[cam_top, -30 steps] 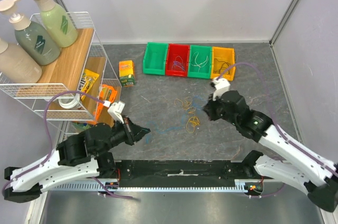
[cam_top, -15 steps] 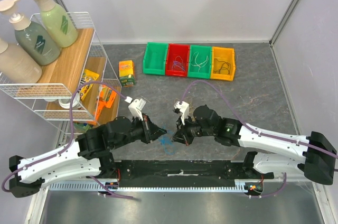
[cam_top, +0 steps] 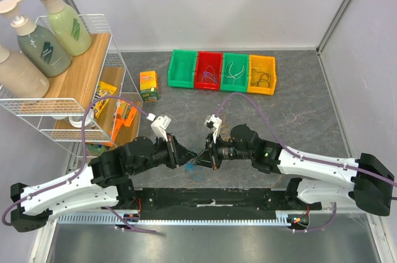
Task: Untangle the cables
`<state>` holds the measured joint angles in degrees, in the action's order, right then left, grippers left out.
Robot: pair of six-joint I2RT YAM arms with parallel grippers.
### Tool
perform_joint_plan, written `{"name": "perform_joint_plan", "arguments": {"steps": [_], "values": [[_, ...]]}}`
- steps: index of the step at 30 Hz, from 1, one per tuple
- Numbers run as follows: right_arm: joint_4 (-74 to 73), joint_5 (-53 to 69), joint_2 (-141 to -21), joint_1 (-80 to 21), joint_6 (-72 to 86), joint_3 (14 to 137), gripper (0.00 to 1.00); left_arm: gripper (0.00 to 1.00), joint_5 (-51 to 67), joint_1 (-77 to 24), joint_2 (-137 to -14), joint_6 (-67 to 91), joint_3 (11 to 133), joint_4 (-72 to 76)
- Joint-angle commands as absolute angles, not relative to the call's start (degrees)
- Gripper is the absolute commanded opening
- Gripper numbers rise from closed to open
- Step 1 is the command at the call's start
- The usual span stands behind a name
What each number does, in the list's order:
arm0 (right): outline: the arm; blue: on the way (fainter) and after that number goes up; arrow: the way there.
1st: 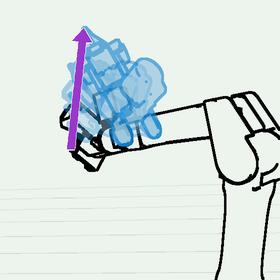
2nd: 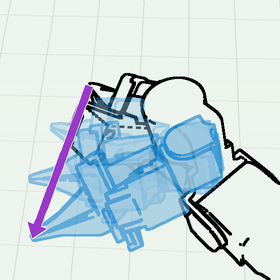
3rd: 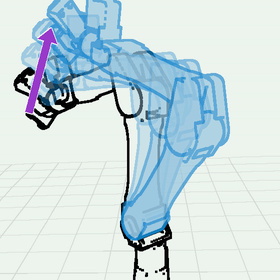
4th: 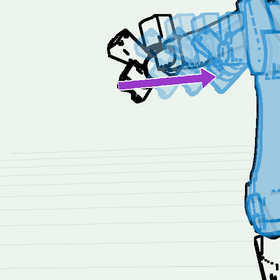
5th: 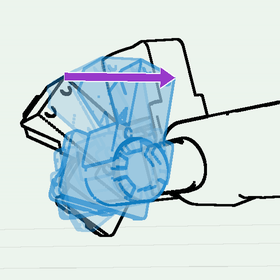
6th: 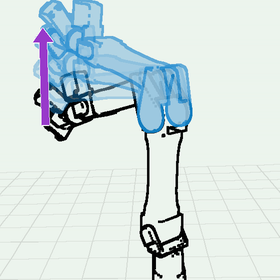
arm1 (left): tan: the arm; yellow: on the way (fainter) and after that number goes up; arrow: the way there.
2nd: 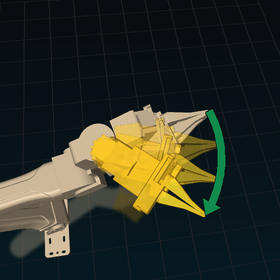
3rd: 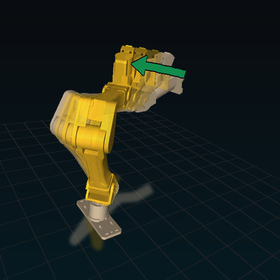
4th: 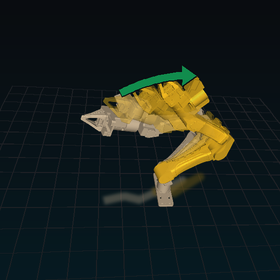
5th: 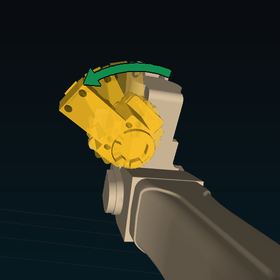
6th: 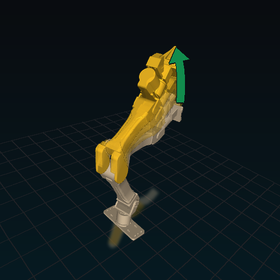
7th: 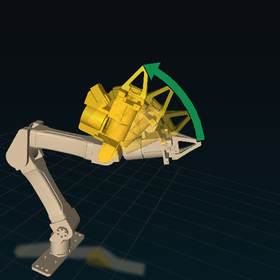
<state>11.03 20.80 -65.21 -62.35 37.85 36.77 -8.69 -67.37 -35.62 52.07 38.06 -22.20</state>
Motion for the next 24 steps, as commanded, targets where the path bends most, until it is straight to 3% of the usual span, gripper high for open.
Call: {"name": "perform_joint_plan", "arguments": {"steps": [1,7,13,19,24], "values": [[16.9,20.7,-64.3,-62.1,41.0,35.8,0.0,0.24,-9.7,-67.6,-33.5,53.9,38.9,-22.0],[16.3,17.8,-61.8,-61.5,40.8,34.6,0.0,0.45,-9.1,-67.6,-31.3,53.4,39.7,-23.2],[14.9,14.1,-60.8,-59.8,40.3,35.7,0.0,0.57,-9.6,-67.7,-29.8,51.9,41.7,-25.3],[12.5,13.3,-60.7,-54.6,39.1,37.8,0.0,0.84,-15.5,-67.6,-27.0,51.2,46.0,-33.6],[9.7,13.4,-63.7,-45.8,38.4,41.8,0.0,0.88,-21.8,-67.7,-22.2,53.0,45.8,-38.3]]}}
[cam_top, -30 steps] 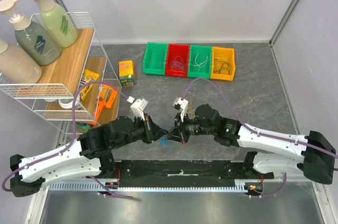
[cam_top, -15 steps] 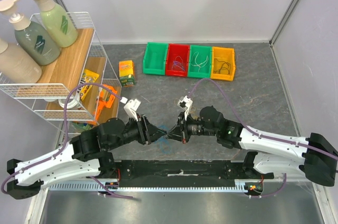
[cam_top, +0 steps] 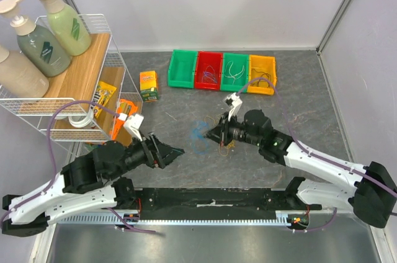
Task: Untangle the cables
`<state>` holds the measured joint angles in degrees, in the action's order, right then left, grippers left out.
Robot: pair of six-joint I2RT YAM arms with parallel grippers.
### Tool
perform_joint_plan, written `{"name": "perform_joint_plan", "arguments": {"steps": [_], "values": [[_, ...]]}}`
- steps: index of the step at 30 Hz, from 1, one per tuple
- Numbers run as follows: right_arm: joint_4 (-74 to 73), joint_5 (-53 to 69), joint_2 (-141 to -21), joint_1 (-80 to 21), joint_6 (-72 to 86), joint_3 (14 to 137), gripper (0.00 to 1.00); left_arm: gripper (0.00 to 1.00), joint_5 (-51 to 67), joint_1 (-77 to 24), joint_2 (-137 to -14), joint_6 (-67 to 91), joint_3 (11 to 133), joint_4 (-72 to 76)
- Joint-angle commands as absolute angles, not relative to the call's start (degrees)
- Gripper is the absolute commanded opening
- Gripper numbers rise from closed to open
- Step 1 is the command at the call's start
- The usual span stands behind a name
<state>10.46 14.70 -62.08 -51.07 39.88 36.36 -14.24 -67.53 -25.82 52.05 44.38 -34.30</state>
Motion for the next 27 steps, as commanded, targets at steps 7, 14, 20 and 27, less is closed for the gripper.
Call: {"name": "perform_joint_plan", "arguments": {"steps": [7,14,20,27], "values": [[9.1,8.6,-78.7,-34.5,33.0,53.9,0.0,0.89,-17.9,-67.6,-22.9,52.5,42.9,-34.9],[11.2,5.3,-101.1,-28.6,27.4,74.1,0.0,0.88,-12.0,-67.7,-27.4,51.3,40.3,-28.2],[4.0,2.3,-121.7,-26.2,23.6,95.4,0.07,0.87,-10.2,-67.6,-26.8,52.0,39.2,-26.5],[-10.6,-4.8,-123.6,-26.2,22.9,104.5,0.39,0.87,-9.4,-67.7,-25.4,52.8,38.8,-26.9]]}}
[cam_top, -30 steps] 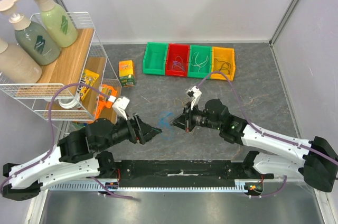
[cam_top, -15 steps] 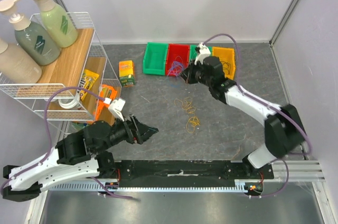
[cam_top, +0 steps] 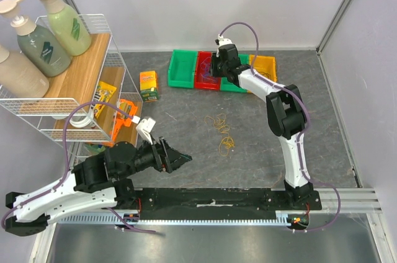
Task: Untangle the cables
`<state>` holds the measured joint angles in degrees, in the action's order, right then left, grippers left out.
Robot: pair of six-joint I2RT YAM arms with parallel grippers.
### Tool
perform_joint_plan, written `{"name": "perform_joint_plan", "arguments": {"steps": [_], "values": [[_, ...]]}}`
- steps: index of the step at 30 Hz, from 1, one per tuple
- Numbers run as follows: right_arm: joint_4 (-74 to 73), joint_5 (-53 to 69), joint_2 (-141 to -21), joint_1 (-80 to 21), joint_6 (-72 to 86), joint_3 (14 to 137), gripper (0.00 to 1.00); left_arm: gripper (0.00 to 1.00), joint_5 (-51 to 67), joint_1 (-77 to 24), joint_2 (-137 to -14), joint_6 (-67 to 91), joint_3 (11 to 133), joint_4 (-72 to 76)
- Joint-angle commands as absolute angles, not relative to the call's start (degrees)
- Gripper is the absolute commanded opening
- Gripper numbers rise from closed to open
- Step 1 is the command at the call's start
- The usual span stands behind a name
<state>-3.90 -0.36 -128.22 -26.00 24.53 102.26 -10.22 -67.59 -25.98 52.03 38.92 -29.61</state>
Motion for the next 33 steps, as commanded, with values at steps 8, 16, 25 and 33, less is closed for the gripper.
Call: {"name": "perform_joint_plan", "arguments": {"steps": [8,16,25,33], "values": [[-17.0,-1.5,-103.6,-28.4,23.1,86.1,0.57,0.87,-7.4,-67.7,-25.2,53.9,37.4,-26.0],[-16.5,3.3,-76.3,-30.1,22.7,49.0,0.73,0.87,-6.0,-67.6,-27.6,55.0,33.7,-20.9],[-9.1,17.3,-66.5,-32.1,30.1,30.4,0.72,0.86,-2.6,-67.6,-35.8,55.2,33.5,-14.5],[-5.5,11.6,-70.0,-36.0,28.4,31.7,0.67,0.84,-0.9,-67.7,-38.1,56.5,32.6,-12.1]]}}
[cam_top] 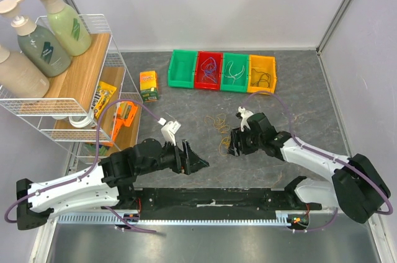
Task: Untangle the cables
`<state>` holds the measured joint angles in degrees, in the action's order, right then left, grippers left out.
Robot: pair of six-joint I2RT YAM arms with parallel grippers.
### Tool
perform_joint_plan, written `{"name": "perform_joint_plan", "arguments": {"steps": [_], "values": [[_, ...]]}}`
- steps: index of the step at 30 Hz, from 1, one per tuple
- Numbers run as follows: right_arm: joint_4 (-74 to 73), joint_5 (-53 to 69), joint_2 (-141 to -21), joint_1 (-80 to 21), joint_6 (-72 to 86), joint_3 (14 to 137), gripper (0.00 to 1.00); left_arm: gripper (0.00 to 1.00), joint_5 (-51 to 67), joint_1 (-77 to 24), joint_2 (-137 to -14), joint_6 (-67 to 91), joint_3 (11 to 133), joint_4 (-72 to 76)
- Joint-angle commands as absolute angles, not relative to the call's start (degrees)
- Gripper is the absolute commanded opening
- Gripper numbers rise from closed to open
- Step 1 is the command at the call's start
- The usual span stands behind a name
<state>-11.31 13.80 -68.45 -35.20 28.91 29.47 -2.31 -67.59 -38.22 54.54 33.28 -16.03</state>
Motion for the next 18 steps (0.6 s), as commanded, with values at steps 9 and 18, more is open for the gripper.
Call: {"name": "perform_joint_plan", "arguments": {"steps": [9,18], "values": [[-1.8,7.2,-78.6,-39.3,26.2,34.4,0.31,0.84,-0.8,-67.6,-36.8,58.3,30.8,-12.0],[-9.4,11.4,-60.5,-44.1,27.1,38.2,0.0,0.83,-2.0,-67.7,-36.4,57.5,30.8,-12.7]]}}
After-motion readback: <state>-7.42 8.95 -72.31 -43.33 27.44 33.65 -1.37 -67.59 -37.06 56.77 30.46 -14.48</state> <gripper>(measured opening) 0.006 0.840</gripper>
